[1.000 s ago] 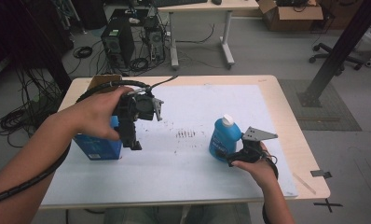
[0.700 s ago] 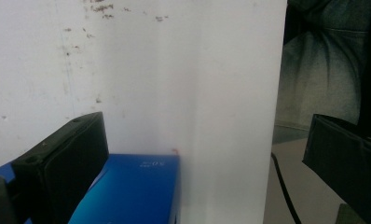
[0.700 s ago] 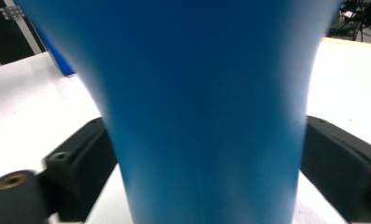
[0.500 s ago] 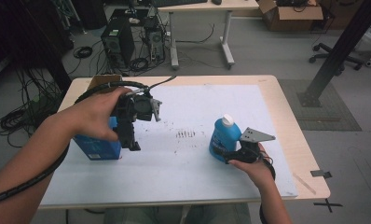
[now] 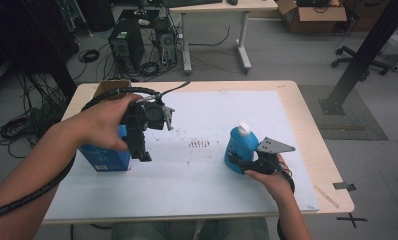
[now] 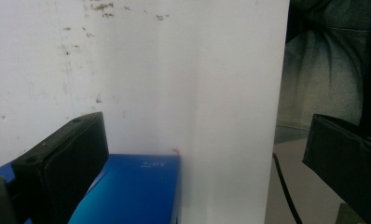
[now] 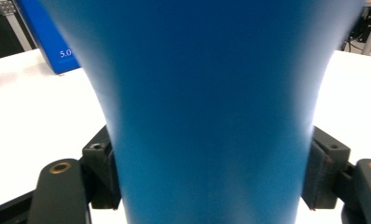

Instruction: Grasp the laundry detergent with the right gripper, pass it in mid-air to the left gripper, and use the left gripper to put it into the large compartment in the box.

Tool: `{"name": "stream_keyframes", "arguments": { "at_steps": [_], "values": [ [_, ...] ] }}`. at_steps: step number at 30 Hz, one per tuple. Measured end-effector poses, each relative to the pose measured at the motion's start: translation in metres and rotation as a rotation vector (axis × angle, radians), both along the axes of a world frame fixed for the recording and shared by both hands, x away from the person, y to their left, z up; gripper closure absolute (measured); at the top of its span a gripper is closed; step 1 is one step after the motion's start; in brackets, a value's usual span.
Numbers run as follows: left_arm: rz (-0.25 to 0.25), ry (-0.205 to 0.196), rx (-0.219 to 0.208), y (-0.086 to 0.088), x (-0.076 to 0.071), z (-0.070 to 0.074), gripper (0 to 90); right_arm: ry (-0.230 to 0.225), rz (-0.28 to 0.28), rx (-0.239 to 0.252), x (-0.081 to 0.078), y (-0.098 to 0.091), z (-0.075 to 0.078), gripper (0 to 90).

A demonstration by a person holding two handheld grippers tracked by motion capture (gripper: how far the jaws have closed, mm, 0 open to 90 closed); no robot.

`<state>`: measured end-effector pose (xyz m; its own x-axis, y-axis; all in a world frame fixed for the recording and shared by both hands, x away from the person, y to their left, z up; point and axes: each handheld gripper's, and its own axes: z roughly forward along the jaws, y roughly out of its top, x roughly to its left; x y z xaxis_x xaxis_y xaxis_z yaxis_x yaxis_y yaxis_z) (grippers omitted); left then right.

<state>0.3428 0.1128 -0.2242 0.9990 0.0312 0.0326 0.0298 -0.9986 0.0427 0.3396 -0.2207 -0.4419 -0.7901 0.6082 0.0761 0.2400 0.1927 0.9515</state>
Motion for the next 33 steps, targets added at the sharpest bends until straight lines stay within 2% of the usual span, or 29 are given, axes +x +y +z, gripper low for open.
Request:
{"name": "stream_keyframes", "arguments": {
  "at_steps": [8, 19, 29, 33],
  "values": [
    [0.001, 0.000, 0.001, -0.0003, -0.0001, 0.0001, 0.2, -0.008, 0.000, -0.009, -0.0001, 0.0010, -0.0014, 31.8],
    [0.001, -0.002, -0.002, -0.0009, -0.0003, -0.0003, 0.2, -0.043, -0.001, -0.021, -0.0016, 0.0034, -0.0034, 41.7],
    [0.001, 0.000, 0.000, -0.0023, 0.0001, -0.0003, 0.2, -0.070, -0.006, -0.024, -0.0035, 0.0040, -0.0046, 43.8],
    [-0.004, 0.000, 0.001, -0.0039, 0.0004, -0.0016, 0.2, -0.099, -0.004, -0.033, -0.0058, 0.0051, -0.0051, 45.0]
  ]
}}
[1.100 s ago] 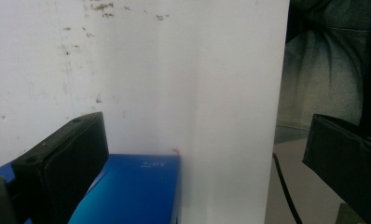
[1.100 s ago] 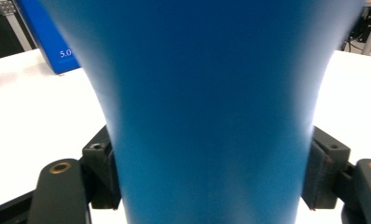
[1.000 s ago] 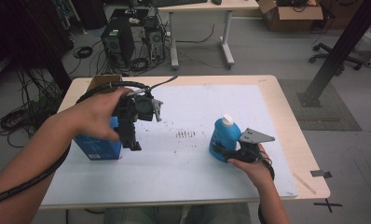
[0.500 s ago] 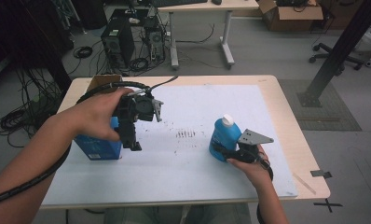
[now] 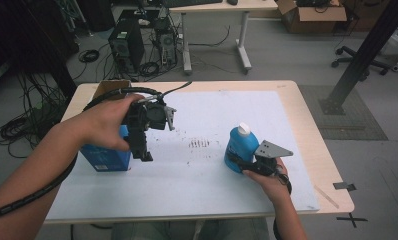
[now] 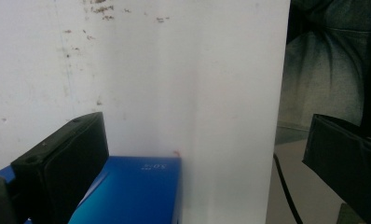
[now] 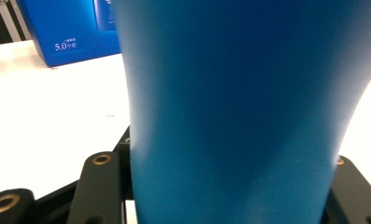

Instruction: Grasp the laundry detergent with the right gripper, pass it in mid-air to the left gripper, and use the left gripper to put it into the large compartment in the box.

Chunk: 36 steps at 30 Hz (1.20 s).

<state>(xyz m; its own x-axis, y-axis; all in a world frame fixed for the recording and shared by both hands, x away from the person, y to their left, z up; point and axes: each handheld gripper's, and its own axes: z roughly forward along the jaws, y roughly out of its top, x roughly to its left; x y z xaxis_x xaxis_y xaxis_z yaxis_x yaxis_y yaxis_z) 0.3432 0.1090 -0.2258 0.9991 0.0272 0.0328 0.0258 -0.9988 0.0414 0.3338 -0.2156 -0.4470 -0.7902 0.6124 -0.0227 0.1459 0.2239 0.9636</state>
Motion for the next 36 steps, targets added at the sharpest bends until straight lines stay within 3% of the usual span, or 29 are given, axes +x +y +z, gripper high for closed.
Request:
{"name": "stream_keyframes", "arguments": {
  "at_steps": [4, 14, 18, 30, 36],
  "values": [
    [-0.001, 0.002, 0.001, -0.002, 0.000, -0.001, 0.2, -0.007, 0.000, -0.004, -0.001, 0.000, 0.000, 45.6],
    [0.000, 0.000, 0.002, -0.002, -0.001, 0.002, 0.2, 0.017, -0.006, 0.056, 0.002, -0.006, -0.002, 46.4],
    [0.000, -0.004, 0.001, -0.003, -0.001, 0.003, 0.2, 0.018, -0.003, 0.052, 0.002, -0.007, 0.000, 46.6],
    [0.001, -0.006, 0.007, -0.009, 0.000, 0.007, 0.2, -0.008, 0.061, 0.038, 0.003, -0.013, 0.038, 46.7],
    [0.002, -0.006, 0.002, -0.012, 0.002, 0.010, 0.2, -0.017, 0.135, 0.006, 0.003, -0.013, 0.063, 46.7]
  ]
}}
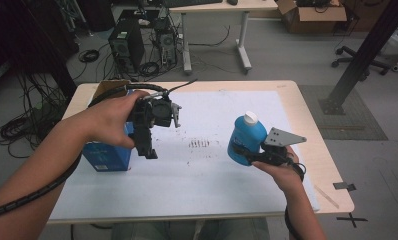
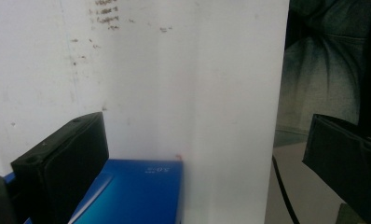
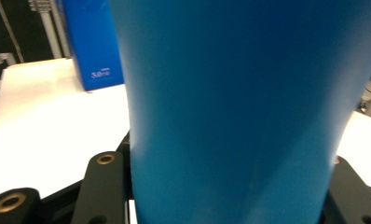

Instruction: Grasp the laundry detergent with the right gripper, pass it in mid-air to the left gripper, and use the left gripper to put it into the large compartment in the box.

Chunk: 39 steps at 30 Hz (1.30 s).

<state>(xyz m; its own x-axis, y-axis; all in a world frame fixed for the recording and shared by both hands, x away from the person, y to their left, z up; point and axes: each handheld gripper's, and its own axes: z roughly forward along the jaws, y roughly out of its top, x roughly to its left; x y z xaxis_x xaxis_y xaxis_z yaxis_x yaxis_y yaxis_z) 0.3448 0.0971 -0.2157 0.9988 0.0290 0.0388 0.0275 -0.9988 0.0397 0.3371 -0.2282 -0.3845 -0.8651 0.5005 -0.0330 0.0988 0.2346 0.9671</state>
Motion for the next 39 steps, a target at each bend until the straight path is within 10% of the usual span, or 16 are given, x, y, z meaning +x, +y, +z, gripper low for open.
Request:
{"name": "stream_keyframes", "arguments": {
  "at_steps": [13, 39],
  "values": [
    [-0.014, 0.002, -0.007, -0.012, 0.000, 0.008, 0.2, -0.014, 0.168, -0.024, -0.003, 0.002, 0.024, 46.1],
    [-0.052, 0.016, -0.015, -0.034, -0.001, 0.010, 0.2, 0.012, 0.425, -0.087, -0.004, 0.038, 0.015, 45.8]
  ]
}}
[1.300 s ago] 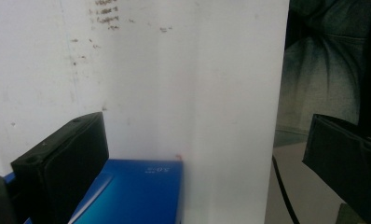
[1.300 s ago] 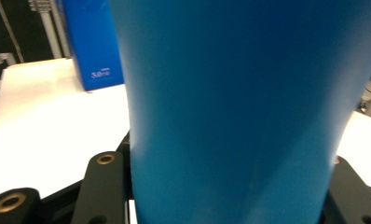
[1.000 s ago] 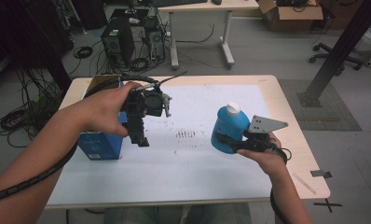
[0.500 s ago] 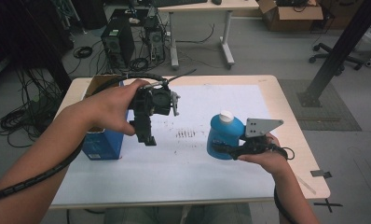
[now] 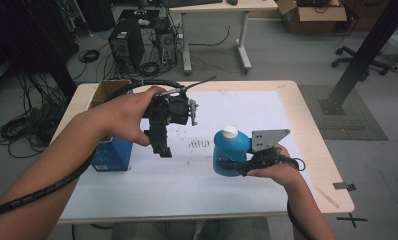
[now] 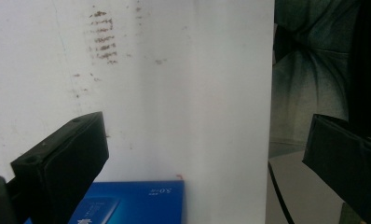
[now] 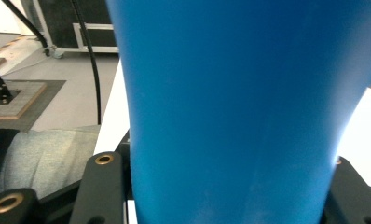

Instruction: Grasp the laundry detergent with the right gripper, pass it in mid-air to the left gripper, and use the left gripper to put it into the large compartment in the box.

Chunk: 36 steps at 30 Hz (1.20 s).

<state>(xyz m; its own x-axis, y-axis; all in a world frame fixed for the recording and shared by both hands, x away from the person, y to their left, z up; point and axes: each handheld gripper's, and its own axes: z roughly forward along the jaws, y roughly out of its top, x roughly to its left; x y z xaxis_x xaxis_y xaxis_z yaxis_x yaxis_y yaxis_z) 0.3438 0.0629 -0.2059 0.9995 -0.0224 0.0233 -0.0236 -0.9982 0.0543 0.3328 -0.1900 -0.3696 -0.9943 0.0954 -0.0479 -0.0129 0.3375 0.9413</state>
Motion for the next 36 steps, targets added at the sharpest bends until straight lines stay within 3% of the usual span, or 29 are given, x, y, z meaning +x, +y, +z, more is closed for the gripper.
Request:
{"name": "stream_keyframes", "arguments": {
  "at_steps": [15, 36],
  "values": [
    [-0.012, 0.000, -0.004, -0.005, 0.000, -0.003, 0.2, 0.019, 0.054, 0.005, 0.002, 0.027, -0.013, 45.8],
    [-0.018, -0.002, -0.004, -0.007, 0.002, -0.009, 0.2, 0.029, 0.111, 0.022, 0.009, 0.062, -0.016, 45.8]
  ]
}}
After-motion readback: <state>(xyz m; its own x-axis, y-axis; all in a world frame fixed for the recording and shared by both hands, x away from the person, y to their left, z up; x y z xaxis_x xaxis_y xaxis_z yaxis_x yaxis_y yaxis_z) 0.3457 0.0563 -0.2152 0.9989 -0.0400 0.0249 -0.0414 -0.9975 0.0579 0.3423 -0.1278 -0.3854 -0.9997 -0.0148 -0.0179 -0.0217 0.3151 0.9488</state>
